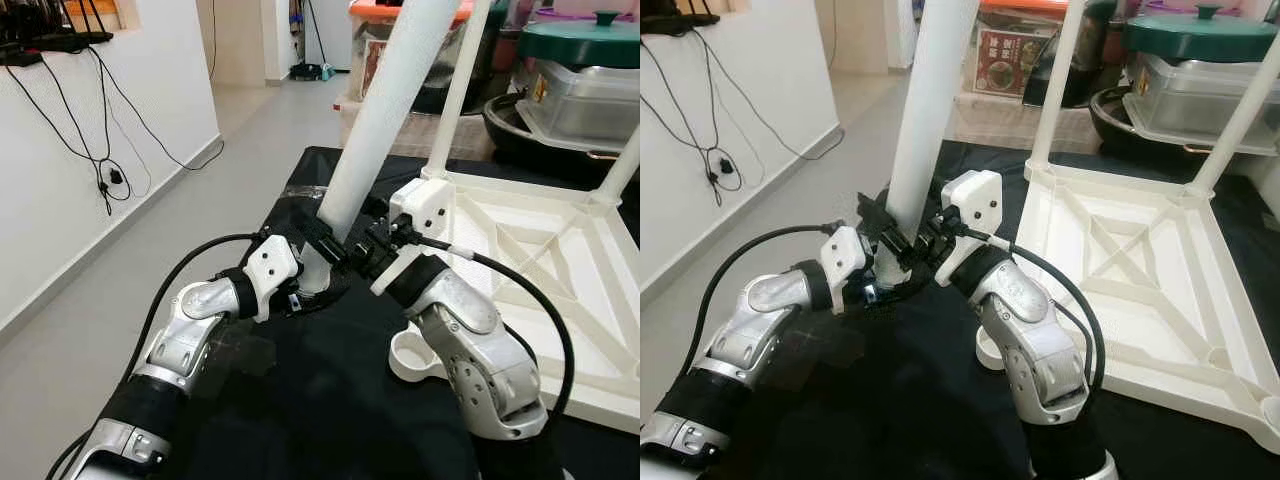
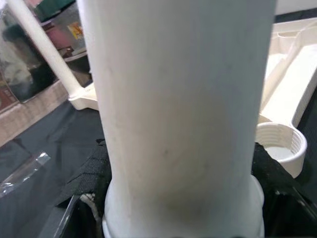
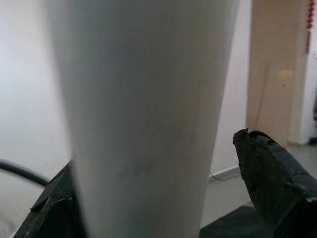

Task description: Building children table

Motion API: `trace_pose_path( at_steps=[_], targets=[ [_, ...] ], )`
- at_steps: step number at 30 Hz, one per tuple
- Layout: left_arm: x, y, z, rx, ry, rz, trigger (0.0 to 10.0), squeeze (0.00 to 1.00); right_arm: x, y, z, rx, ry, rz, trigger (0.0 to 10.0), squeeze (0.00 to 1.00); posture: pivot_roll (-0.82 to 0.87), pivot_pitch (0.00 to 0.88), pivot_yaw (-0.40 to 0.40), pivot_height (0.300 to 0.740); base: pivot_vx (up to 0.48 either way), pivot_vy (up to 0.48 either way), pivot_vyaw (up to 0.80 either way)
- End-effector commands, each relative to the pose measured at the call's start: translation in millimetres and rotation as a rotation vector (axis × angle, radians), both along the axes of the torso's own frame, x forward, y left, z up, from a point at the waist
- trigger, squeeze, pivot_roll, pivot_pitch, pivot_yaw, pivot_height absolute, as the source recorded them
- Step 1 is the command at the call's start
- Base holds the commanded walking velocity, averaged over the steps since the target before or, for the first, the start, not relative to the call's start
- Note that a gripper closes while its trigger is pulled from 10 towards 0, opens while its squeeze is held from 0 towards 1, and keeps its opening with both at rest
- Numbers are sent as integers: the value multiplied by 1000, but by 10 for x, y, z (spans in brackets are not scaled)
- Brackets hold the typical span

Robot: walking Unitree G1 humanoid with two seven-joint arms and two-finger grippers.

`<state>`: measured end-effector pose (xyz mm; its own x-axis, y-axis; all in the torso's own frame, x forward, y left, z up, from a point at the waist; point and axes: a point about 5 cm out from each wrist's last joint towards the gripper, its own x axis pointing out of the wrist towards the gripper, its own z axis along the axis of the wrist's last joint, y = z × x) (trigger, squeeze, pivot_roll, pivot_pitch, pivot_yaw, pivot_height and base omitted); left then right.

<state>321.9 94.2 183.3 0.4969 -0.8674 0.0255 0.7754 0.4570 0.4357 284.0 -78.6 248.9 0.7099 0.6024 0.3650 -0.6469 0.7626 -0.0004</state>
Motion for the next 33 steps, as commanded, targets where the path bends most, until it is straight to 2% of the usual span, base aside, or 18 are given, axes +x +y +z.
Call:
trace_pose_path(
  at_steps=[1, 7, 8, 9, 15, 27, 28, 33],
  targets=[
    [-18, -53, -14, 17, -9, -23, 10000, 0, 16, 59, -5, 24, 9, -7, 10000, 0, 67, 0, -25, 740, 0, 0, 0],
    [-42, -62, -60, 32, 1, -41, 10000, 0, 13, 221, 0, 87, 26, 15, 10000, 0, 71, 0, -23, 740, 0, 0, 0],
    [-39, -53, -70, 40, 3, -41, 10000, 0, 5, 252, 11, 100, 25, 29, 1255, 0, 71, 0, -23, 740, 0, 0, 0],
    [-35, -38, -80, 47, 4, -40, 10000, 0, -8, 284, 25, 113, 24, 46, 0, 0, 67, 0, -20, 740, 0, 0, 0],
    [-21, 16, -132, 80, 7, -33, 10000, 0, -112, 341, 14, 108, 13, 120, 0, 0, 64, 0, -20, 740, 0, 0, 0],
    [-16, 68, -137, 86, 11, -30, 10000, 0, -140, 318, -60, 71, 7, 126, 0, 0, 60, 0, -17, 740, 0, 0, 0],
    [10, 78, -120, 57, 16, -11, 10000, 1000, -135, 310, -55, 75, 3, 117, 0, 0, 55, 0, -15, 740, 0, 0, 0],
    [34, 78, -65, -19, 33, -12, 10000, 1000, -110, 254, -44, 87, -2, 83, 0, 0, 61, 0, -18, 740, 0, 0, 0]
  ],
)
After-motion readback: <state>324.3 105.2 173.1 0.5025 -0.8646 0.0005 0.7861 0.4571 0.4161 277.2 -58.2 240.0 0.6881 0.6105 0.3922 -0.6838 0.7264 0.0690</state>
